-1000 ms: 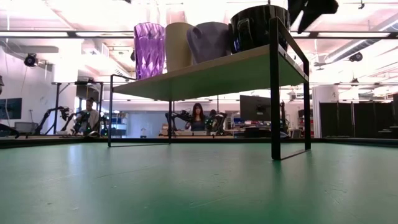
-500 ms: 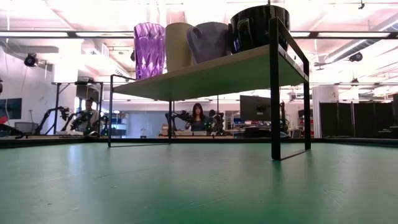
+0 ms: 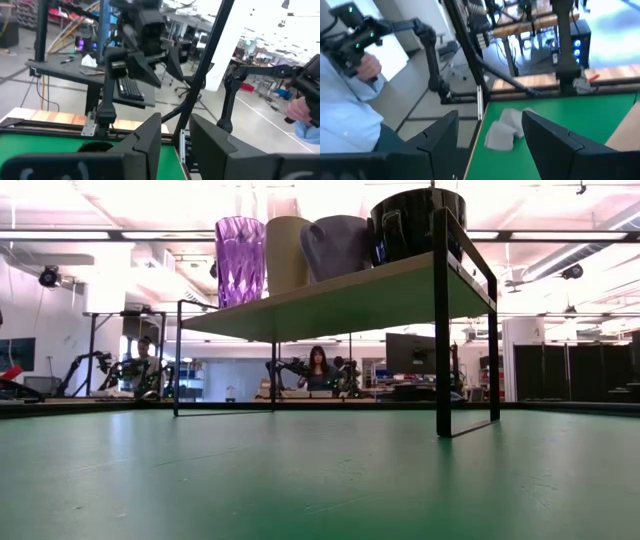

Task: Stack small to large cups/mugs on shelf
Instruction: Return to Home Position

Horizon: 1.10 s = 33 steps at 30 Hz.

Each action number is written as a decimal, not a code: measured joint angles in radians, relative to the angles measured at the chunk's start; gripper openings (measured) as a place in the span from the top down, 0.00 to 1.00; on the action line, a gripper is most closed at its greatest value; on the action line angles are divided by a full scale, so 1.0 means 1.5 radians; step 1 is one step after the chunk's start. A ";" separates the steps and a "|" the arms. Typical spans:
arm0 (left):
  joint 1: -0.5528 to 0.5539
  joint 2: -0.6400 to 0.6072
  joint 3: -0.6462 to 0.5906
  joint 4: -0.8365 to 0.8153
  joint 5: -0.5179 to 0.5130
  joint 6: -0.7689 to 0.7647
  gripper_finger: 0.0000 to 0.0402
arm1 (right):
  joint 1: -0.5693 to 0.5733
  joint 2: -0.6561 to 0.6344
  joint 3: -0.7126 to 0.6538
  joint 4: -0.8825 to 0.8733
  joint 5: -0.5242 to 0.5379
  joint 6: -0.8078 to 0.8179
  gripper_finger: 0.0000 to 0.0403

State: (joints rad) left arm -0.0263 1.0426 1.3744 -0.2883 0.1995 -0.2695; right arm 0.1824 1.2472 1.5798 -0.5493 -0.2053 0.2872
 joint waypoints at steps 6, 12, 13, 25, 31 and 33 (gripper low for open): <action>-0.001 -0.107 -0.164 0.146 -0.020 0.019 0.78 | 0.007 -0.024 -0.101 0.118 0.015 -0.009 0.47; -0.001 -0.228 -0.306 0.241 -0.032 0.050 0.78 | -0.044 -0.129 -0.197 0.164 0.015 -0.049 0.47; -0.001 -0.246 -0.325 0.240 -0.037 0.050 0.78 | -0.053 -0.150 -0.212 0.164 0.015 -0.053 0.47; 0.000 -0.458 -0.555 0.230 -0.085 0.045 0.78 | -0.096 -0.387 -0.386 0.162 0.030 -0.105 0.47; -0.001 -0.587 -0.645 0.240 -0.087 0.024 0.78 | -0.096 -0.477 -0.476 0.165 0.083 -0.088 0.47; 0.000 -0.625 -0.675 0.222 -0.092 -0.004 0.78 | -0.096 -0.505 -0.502 0.168 0.083 -0.087 0.47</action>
State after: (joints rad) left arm -0.0269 0.1054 0.3623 0.0442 0.0611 -0.2754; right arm 0.0383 0.4896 0.8273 -0.2977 -0.0807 0.1566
